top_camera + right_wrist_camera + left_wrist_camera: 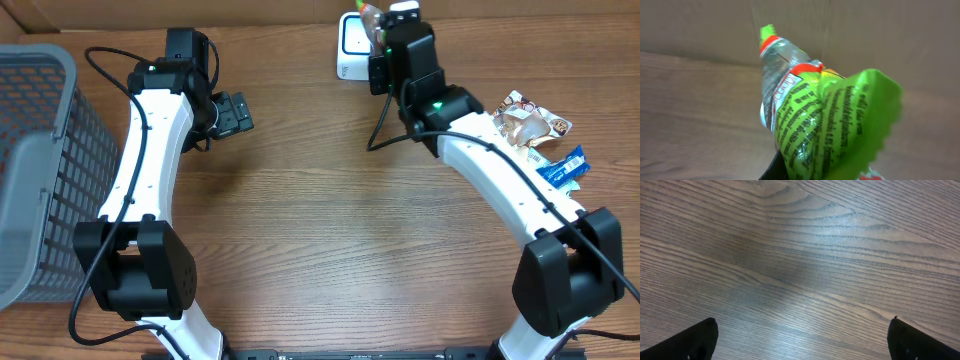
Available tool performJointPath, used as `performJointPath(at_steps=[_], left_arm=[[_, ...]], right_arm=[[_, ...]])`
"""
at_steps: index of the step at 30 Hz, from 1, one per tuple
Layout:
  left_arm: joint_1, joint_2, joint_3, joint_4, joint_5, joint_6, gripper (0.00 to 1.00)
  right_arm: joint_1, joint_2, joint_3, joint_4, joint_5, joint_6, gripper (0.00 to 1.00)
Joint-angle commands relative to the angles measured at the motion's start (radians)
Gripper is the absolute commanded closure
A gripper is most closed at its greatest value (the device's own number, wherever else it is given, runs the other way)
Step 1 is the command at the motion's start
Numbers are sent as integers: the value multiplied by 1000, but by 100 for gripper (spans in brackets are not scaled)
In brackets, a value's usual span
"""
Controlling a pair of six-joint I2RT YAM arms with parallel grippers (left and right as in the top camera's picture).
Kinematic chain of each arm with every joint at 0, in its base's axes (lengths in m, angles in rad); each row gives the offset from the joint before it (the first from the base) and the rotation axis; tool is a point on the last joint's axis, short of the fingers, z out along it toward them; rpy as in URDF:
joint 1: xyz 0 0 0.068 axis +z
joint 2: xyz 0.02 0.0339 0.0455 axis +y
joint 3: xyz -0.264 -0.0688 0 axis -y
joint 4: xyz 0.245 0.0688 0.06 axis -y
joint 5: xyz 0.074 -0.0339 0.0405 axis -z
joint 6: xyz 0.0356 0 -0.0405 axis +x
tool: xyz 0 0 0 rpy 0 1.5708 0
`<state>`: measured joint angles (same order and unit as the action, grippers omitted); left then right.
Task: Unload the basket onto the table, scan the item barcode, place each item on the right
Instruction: 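Hold the green snack bag in front of the scanner window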
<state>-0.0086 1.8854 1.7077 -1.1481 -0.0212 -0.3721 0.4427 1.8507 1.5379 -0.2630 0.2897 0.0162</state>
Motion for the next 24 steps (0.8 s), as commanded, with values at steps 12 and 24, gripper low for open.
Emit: performJointPath(at_steps=[12,24], left_arm=[[2,8,16,1,-12,-14,0],[2,8,16,1,-12,-14,0]], right_arm=[[16,182,30,440,117,-689,96],[14,301,30,717,129,-969,96]])
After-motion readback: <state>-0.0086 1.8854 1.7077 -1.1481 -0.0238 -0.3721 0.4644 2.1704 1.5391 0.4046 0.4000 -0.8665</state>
